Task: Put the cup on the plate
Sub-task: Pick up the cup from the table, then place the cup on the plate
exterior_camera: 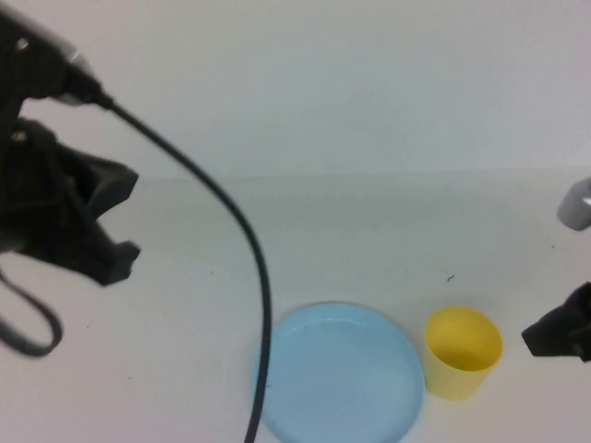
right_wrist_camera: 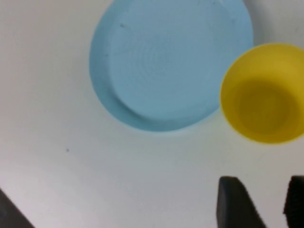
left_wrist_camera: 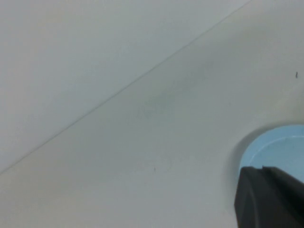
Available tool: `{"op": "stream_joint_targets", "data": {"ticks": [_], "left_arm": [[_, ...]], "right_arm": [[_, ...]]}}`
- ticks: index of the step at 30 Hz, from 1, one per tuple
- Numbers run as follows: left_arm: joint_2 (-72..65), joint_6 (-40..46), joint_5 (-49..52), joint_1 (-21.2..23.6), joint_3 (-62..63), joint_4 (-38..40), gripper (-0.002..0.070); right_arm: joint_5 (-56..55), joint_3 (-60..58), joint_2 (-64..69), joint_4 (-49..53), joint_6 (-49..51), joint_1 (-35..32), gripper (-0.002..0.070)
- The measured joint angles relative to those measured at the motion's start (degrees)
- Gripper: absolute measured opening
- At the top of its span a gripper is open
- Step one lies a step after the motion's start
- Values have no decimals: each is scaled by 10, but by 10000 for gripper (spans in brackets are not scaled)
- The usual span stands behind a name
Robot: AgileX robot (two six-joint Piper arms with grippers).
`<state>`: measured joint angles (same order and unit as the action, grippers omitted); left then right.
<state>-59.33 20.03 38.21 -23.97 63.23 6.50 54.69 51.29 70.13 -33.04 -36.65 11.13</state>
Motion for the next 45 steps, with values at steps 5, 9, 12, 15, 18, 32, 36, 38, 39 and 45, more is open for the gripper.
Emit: {"op": "stream_joint_targets", "data": {"ticks": [5, 9, 12, 15, 18, 32, 36, 38, 39, 45], "left_arm": [[83, -52, 9, 0, -89, -69, 1], [129, -86, 1, 0, -154, -94, 1], [160, -93, -7, 0, -182, -95, 1], [178, -94, -7, 0, -191, -95, 1], [184, -94, -1, 0, -195, -95, 1], [184, -94, 18, 0, -195, -129, 0], [184, -95, 21, 0, -195, -130, 0], [185, -97, 20, 0, -198, -137, 0], [188, -97, 14, 0, -205, -146, 0], [252, -129, -25, 0, -275, -180, 0]], "right_arm": [[4, 83, 80, 70, 29, 18, 252], [46, 142, 141, 89, 33, 19, 333], [55, 177, 187, 100, 34, 19, 404], [48, 199, 226, 114, 38, 20, 428], [37, 211, 260, 119, 43, 23, 435], [-15, 213, 366, 151, 52, 58, 351], [-10, 223, 378, 184, 52, 59, 120], [16, 245, 377, 208, 54, 59, 53], [32, 257, 377, 218, 60, 59, 40], [134, 369, 376, 231, 94, 72, 30]]}}
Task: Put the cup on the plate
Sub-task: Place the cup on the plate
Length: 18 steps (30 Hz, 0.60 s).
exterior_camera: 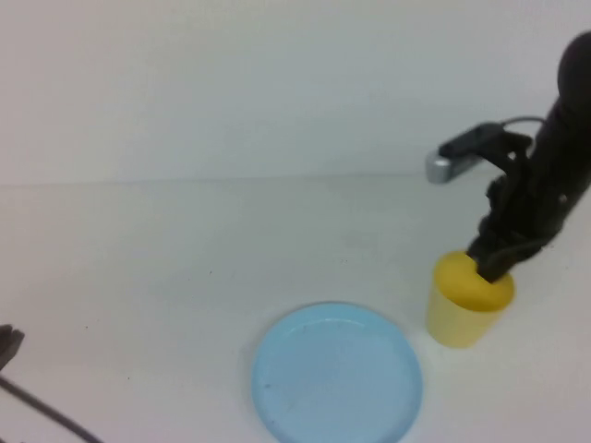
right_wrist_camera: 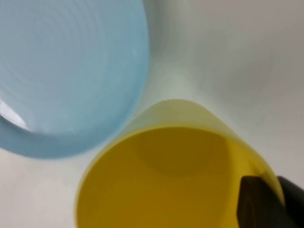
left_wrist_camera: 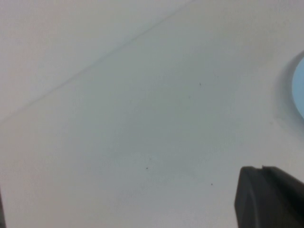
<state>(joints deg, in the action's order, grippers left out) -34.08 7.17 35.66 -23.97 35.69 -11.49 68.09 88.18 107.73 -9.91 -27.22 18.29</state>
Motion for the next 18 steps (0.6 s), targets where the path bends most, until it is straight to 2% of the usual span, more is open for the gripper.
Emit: {"op": "stream_joint_targets", "data": {"ticks": [6, 10, 18], "left_arm": [[85, -81, -27, 0, -74, -78, 0], [120, -116, -28, 0, -82, -93, 0], [137, -122, -26, 0, -82, -93, 0]], "right_arm": [[-12, 57, -3, -9, 17, 103, 29], [-30, 58, 28, 5, 52, 166, 29], [-64, 58, 82, 48, 78, 205, 29]]}}
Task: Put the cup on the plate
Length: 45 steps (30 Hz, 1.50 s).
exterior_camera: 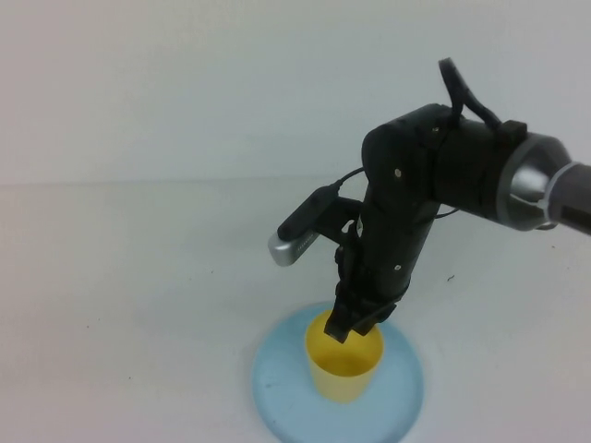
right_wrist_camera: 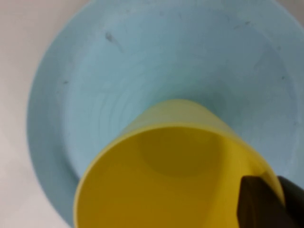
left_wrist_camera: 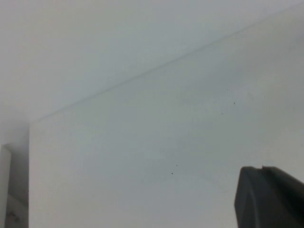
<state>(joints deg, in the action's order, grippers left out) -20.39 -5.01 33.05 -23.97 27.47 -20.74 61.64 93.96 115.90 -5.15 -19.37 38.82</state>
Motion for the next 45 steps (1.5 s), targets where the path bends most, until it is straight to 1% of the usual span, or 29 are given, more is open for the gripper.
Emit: {"op": "stream_joint_targets", "data": {"ticks": [7, 10, 12, 17, 18, 20, 22, 23, 25, 27, 28, 30, 33, 37, 39, 42, 45], "left_arm": [[0, -3, 5, 0, -10, 0, 0], [0, -4, 5, 0, -10, -4, 0], [0, -4, 5, 0, -10, -8, 0], [0, -11, 5, 0, -10, -11, 0], [0, -11, 5, 0, -10, -11, 0], [0, -12, 5, 0, -10, -11, 0], [0, -18, 7, 0, -10, -11, 0], [0, -18, 14, 0, -10, -11, 0], [0, -18, 33, 0, -10, -11, 0], [0, -19, 48, 0, -10, -14, 0], [0, -19, 53, 0, -10, -14, 0], [0, -19, 59, 0, -10, -14, 0], [-1, -19, 43, 7, -10, -15, 0], [-1, -19, 28, 38, -10, -15, 0], [-2, -16, 28, 63, -10, -15, 0], [-2, -15, 27, 113, -10, -13, 0], [-2, -23, -10, 173, -10, 15, 0]], "right_arm": [[-12, 0, 11, 10, 1, 3, 30], [-12, 0, 11, 8, 1, 3, 56], [-12, 0, 11, 4, 1, 3, 108], [-11, 0, 11, -4, 1, 3, 340], [-8, 0, 11, -4, 1, 4, 371], [8, 4, 10, -4, 5, 4, 397], [28, 13, 3, -2, 17, 4, 386], [37, 18, -4, -1, 27, 4, 360], [49, 26, -25, 1, 40, 4, 274], [61, 28, -59, 1, 52, 4, 155], [68, 30, -74, 1, 55, 4, 111], [78, 32, -114, 2, 61, 6, 50], [86, 33, -180, 4, 71, 6, 18], [90, 33, -264, 4, 74, 6, 8], [90, 33, -311, 4, 74, 7, 7], [90, 14, -386, 6, 70, 7, 6], [90, -16, -456, 29, 61, 7, 6]]}}
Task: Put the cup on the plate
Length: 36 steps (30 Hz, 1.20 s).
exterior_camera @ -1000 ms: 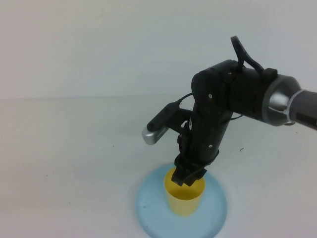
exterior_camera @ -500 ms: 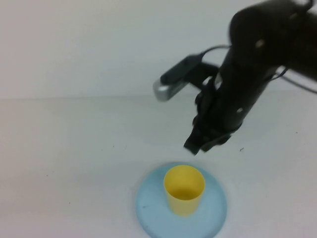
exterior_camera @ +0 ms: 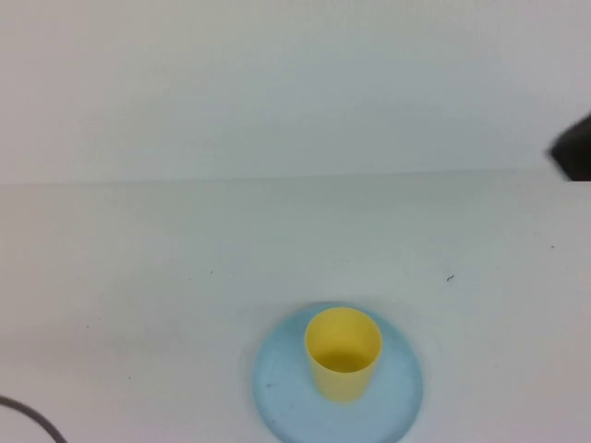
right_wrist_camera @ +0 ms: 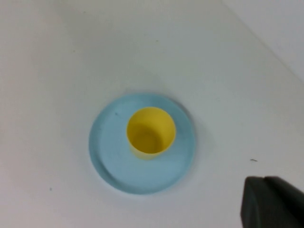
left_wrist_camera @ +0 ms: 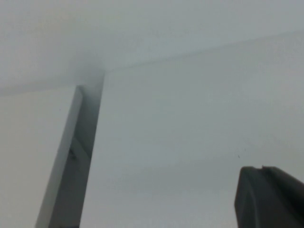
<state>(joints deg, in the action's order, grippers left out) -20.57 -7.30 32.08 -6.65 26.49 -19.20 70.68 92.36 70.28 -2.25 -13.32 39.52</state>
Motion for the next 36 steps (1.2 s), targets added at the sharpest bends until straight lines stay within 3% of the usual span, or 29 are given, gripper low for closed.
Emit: {"op": "stream_joint_targets", "data": {"ticks": [8, 18, 23, 30, 36], "left_arm": [[0, -1, -116, 96, 0, 23, 0], [75, -3, -160, 110, -36, 40, 0], [137, -4, -225, 110, -132, 48, 0], [211, -4, -266, 110, -264, 42, 0], [209, -4, -277, 110, -265, 25, 0]], "right_arm": [[0, -41, -121, 40, -1, 3, 3], [-23, -62, -135, 75, 17, -5, 2], [-273, -192, -205, 63, 139, -85, 2], [-645, -518, -369, 16, 144, -226, 2], [-744, -734, -469, 15, 144, -334, 2]]}}
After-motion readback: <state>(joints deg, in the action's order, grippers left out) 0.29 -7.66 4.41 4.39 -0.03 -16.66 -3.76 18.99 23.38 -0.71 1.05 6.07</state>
